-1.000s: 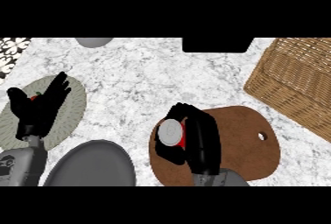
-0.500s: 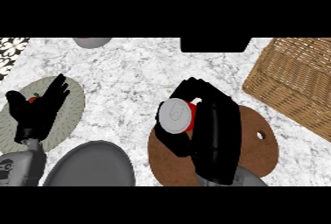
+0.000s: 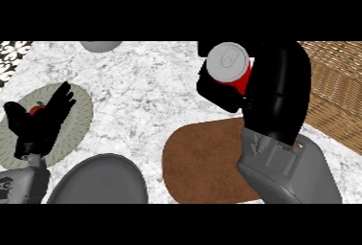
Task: Pick the can from the cutting board and place it in the basket
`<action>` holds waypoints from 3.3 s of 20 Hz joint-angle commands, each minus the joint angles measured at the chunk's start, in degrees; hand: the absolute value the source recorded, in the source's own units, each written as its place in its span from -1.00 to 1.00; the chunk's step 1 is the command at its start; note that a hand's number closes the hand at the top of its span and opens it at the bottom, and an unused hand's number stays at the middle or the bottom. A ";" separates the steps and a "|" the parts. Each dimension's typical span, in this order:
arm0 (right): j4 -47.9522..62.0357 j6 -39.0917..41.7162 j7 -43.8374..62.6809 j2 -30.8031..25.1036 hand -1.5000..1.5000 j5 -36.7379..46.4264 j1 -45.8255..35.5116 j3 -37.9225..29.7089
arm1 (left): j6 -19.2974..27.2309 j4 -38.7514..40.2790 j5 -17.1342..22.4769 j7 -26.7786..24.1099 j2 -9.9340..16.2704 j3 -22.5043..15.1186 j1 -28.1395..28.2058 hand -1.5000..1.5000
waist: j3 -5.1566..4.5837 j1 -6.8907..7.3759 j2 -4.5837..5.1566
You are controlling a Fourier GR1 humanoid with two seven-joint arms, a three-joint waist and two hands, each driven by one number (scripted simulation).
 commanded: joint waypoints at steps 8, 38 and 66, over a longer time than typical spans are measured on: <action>12.12 5.35 -3.06 -10.70 1.00 -0.63 -7.86 -17.96 | 1.40 1.85 -2.34 -2.60 -1.96 -1.56 -0.20 0.00 | 0.01 -0.06 0.23; 35.53 -15.80 -32.34 -23.47 -1.00 -14.81 6.45 -38.95 | -1.98 0.56 0.15 -1.14 0.50 1.68 0.95 0.00 | 0.04 0.23 0.17; 14.60 6.71 -41.86 -33.25 -1.00 -63.79 38.43 -74.42 | -1.16 2.62 -0.58 -1.63 -0.22 1.94 0.14 0.00 | 0.05 -2.27 -0.21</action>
